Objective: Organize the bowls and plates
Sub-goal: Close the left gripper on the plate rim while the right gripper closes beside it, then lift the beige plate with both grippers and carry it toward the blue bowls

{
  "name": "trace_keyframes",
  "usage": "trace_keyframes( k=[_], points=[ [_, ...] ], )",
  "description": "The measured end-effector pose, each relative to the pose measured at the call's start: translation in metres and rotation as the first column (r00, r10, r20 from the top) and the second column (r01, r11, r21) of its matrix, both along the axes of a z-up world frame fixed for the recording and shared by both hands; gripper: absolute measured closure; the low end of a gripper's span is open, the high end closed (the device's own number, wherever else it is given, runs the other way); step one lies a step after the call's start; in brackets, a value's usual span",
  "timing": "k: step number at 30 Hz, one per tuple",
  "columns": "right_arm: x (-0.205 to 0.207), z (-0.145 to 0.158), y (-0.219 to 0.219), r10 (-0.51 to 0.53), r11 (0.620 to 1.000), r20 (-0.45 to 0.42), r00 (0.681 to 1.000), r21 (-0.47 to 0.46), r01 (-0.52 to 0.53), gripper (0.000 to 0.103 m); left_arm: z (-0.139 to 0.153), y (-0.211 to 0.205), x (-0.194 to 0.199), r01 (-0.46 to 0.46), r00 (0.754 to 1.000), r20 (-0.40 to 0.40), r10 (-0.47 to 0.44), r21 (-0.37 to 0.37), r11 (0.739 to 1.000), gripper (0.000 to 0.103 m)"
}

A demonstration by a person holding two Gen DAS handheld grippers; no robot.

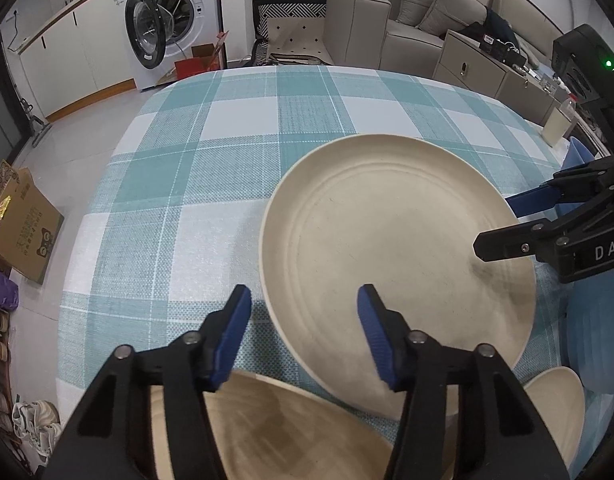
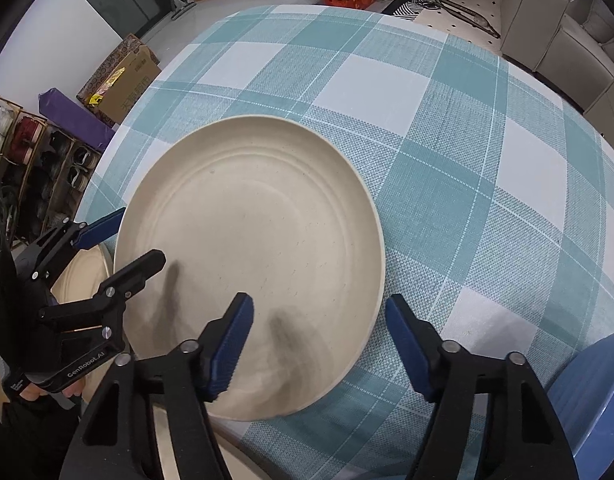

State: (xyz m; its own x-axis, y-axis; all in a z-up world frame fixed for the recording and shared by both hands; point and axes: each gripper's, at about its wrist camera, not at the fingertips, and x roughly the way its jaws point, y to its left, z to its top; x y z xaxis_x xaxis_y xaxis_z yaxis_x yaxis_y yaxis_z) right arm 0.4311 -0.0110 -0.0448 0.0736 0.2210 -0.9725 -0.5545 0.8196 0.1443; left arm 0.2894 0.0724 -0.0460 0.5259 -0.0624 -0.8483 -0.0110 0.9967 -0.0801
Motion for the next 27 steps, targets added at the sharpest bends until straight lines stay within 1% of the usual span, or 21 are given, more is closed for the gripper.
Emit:
trace_keyframes(
  k=[1,2,5,10,12,16,23,27],
  points=[
    [-0.001,-0.001,0.001,0.004,1.000,-0.004,1.000,0.000,-0.004,0.041,0.000,0.000,-0.001,0.002,1.000,-0.001,-0.002,-0.004,1.000,0.060],
    [-0.002,-0.001,0.002,0.007,1.000,-0.002,1.000,-0.005,-0.007,0.042,0.000,0.000,-0.001,0.004,1.000,0.000,-0.004,-0.008,1.000,0.063],
    [-0.003,-0.002,0.003,0.010,1.000,0.010,1.000,-0.017,-0.010,0.045,0.000,-0.002,-0.003,0.001,1.000,0.007,-0.001,0.011,1.000,0.066],
    [-0.004,0.000,0.001,-0.001,1.000,0.027,1.000,-0.024,0.001,0.055,0.001,0.001,-0.004,-0.010,1.000,0.011,0.010,0.006,1.000,0.071],
    [-0.005,0.001,0.000,-0.001,1.000,0.036,0.999,-0.023,0.002,0.057,0.002,0.002,-0.005,-0.010,1.000,0.016,0.010,0.006,1.000,0.072],
    [-0.007,0.006,-0.002,-0.011,1.000,0.063,0.998,-0.021,0.012,0.063,0.008,0.002,-0.006,-0.013,1.000,0.029,0.013,0.009,1.000,0.072],
    [-0.013,0.023,-0.009,-0.022,1.000,0.107,0.994,-0.005,0.023,0.070,0.020,0.002,-0.012,-0.016,0.998,0.058,0.016,0.008,1.000,0.072],
    [-0.017,0.033,-0.015,-0.032,0.999,0.128,0.991,0.009,0.031,0.075,0.027,0.002,-0.017,-0.022,0.997,0.077,0.021,0.015,1.000,0.072]
  ],
)
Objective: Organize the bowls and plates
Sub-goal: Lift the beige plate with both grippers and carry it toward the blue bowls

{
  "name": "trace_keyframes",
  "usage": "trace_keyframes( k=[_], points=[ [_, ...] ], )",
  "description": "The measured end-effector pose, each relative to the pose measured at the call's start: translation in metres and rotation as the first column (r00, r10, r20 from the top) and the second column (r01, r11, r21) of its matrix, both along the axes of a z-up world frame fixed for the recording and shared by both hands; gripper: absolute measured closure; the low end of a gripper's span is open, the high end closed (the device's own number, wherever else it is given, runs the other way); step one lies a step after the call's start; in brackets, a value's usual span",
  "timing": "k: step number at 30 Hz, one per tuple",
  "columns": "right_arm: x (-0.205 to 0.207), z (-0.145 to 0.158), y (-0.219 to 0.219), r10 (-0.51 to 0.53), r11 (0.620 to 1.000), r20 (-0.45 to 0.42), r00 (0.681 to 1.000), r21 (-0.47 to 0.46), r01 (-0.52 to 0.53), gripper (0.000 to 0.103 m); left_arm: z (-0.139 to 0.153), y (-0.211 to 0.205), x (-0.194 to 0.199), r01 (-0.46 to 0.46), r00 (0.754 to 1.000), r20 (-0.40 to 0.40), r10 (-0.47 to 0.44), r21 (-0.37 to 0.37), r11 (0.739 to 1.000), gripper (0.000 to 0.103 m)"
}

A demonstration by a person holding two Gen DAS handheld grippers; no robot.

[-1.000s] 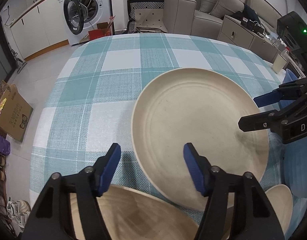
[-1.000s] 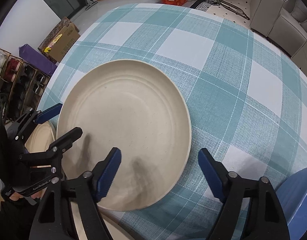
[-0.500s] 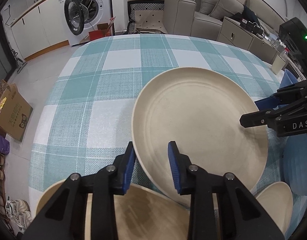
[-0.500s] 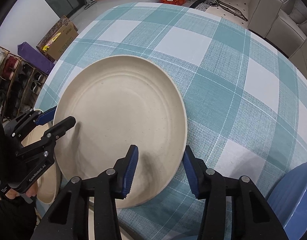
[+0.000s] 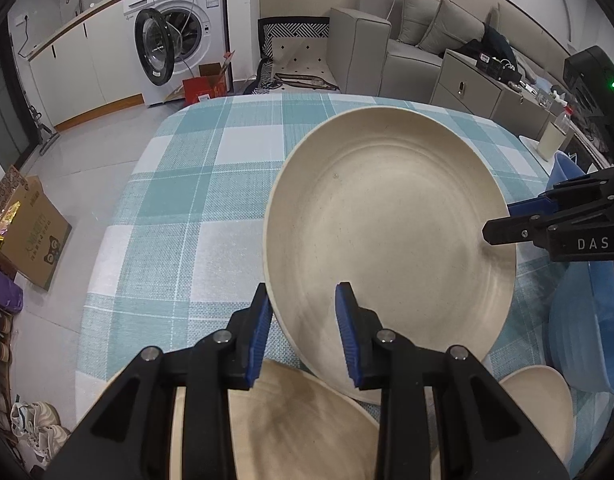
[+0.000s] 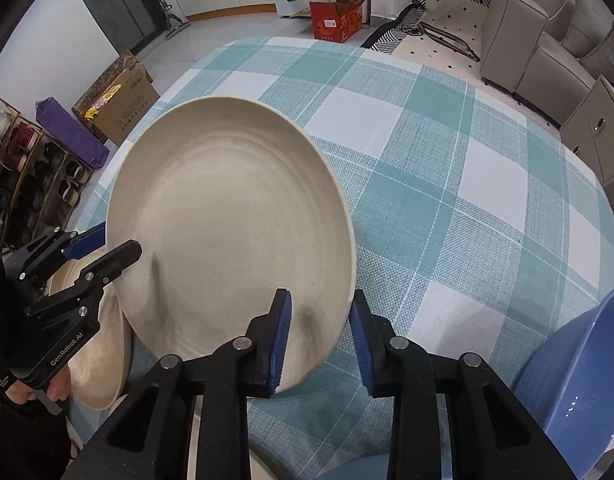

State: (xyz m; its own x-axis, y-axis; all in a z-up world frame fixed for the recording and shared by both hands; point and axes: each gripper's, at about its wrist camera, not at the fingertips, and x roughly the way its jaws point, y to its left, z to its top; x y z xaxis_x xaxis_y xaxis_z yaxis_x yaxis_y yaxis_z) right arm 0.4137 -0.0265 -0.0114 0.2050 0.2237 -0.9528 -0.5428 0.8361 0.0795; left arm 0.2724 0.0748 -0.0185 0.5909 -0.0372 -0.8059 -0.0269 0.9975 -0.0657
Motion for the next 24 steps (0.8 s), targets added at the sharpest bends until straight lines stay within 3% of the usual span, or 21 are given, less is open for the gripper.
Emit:
trace_keyframes(
  k=[24],
  points=[
    [-0.066,0.048,-0.004,0.034,0.998,0.074,0.997,0.053,-0.038,0.077,0.042,0.008,-0.050,-0.021,0.995,0.102,0.018,0.023,1.000,0.072]
  ],
)
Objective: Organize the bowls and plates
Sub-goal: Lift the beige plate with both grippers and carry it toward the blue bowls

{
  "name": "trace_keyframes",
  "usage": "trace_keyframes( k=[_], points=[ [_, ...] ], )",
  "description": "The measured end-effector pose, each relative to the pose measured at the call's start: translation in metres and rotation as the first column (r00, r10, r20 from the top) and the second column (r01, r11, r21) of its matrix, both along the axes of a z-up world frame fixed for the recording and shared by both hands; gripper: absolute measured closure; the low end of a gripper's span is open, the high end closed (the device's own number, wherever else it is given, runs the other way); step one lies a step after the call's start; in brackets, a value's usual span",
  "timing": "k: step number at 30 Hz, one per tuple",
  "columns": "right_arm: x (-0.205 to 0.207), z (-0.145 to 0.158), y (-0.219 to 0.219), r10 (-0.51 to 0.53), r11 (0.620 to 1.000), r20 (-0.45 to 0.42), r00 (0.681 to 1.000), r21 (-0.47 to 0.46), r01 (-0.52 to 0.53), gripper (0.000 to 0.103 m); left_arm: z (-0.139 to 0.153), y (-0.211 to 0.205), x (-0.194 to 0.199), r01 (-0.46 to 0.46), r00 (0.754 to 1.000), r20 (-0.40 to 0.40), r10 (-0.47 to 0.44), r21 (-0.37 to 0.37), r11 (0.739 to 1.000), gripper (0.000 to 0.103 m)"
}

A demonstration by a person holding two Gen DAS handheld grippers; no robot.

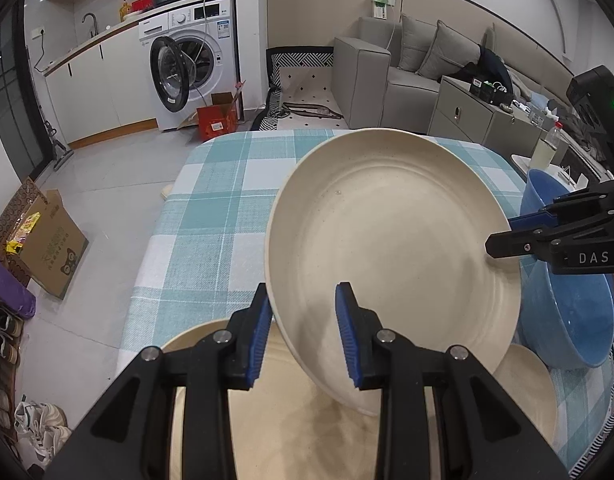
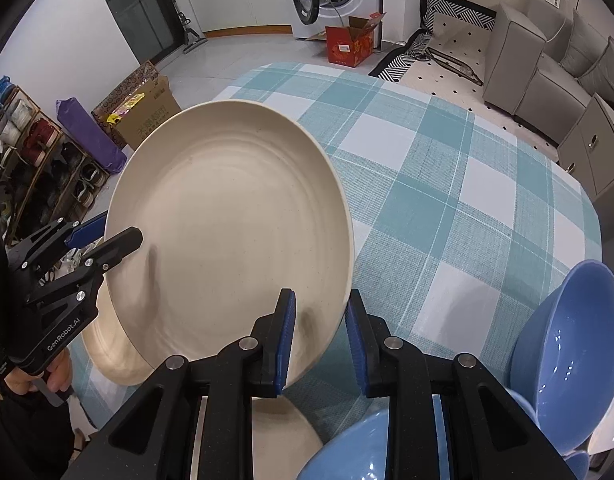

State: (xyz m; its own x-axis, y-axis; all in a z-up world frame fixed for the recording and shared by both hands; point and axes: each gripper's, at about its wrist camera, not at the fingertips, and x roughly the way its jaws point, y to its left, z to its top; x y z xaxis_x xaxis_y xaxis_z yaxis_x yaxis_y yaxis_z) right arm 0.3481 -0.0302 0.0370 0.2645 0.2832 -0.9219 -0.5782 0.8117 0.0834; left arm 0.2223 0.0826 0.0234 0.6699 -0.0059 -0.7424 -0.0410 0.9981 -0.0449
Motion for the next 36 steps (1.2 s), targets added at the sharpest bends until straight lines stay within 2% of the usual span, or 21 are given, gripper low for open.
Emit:
trace_keyframes(
  k=[10,25,36],
  points=[
    [-0.039,0.005,-0.002,0.026,1.000,0.012,1.000,0.014,-0.026,0.077,0.005,-0.003,-0.038,-0.001,1.000,0.026,0.000,0.026,1.000,0.072],
    [-0.096,-0.002,-0.011,0.044,0.999,0.021,0.999,0.003,-0.044,0.077,0.003,-0.010,-0.082,0.013,0.999,0.046,-0.014,0.022,1.000,0.072],
    [-0.138,-0.007,-0.026,0.050,0.999,0.023,0.998,0.006,-0.051,0.077,-0.006,-0.024,-0.103,0.047,0.998,0.030,-0.048,0.048,0.998,0.072]
  ],
)
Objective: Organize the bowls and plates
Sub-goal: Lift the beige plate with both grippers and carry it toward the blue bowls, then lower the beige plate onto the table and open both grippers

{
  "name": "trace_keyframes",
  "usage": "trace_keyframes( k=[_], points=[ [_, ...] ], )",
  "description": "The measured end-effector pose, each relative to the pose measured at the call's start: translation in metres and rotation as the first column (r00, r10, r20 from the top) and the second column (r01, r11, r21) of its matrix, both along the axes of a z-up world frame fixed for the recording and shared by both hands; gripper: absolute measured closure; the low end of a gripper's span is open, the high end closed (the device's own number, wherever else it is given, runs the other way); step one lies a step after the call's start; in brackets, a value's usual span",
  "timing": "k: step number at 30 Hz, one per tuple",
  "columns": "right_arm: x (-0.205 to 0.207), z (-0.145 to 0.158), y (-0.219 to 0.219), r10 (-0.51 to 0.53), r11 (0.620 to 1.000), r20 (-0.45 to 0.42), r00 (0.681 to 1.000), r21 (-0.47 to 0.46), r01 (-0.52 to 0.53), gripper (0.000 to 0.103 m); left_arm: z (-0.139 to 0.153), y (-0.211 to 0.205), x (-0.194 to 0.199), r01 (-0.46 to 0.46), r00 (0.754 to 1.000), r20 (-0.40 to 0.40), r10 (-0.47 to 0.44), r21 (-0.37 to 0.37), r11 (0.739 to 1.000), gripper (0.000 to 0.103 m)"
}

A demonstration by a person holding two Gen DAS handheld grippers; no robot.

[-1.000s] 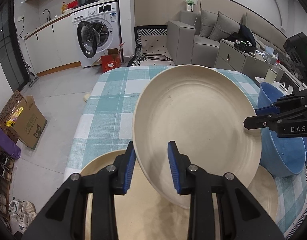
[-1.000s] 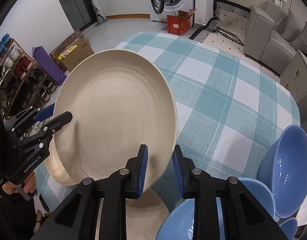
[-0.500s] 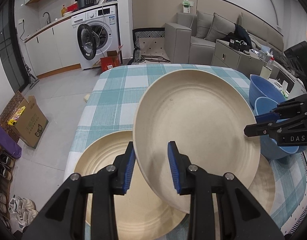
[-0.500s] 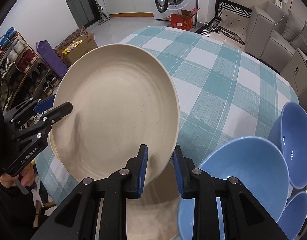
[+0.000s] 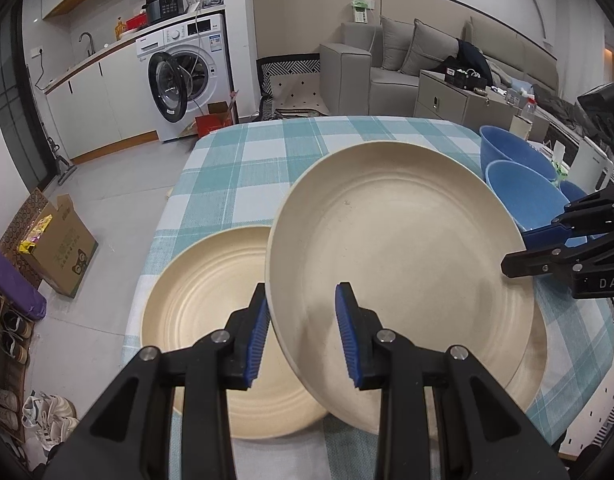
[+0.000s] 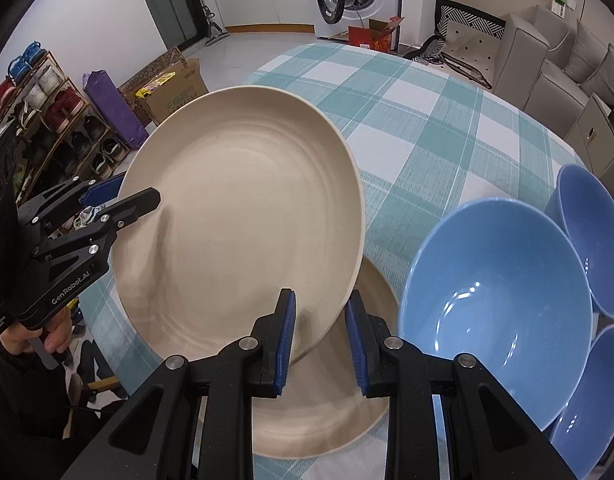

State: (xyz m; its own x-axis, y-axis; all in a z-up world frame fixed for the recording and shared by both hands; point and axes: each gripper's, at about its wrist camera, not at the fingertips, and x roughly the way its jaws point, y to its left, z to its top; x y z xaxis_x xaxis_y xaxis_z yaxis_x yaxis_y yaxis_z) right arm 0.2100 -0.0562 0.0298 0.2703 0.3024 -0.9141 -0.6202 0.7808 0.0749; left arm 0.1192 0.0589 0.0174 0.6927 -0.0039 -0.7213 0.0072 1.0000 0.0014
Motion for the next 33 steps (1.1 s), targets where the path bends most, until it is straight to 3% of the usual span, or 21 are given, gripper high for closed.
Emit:
trace_keyframes(
  k=[13,33],
  points=[
    [-0.035,-0.020,-0.021,0.003,0.998,-0.011,1.000,-0.057,-0.003,0.077,-0.025,-0.021,-0.013,0.042,0.998,-0.051,-0.042,-0.010,0.999,0.072],
    [-0.037,-0.043,-0.047,-0.024,0.991,-0.034,0.999,-0.129,0.020,0.077,-0.044,-0.056,-0.008,0.110,0.989,-0.101,-0.106,0.034,0.993,0.069]
  ],
)
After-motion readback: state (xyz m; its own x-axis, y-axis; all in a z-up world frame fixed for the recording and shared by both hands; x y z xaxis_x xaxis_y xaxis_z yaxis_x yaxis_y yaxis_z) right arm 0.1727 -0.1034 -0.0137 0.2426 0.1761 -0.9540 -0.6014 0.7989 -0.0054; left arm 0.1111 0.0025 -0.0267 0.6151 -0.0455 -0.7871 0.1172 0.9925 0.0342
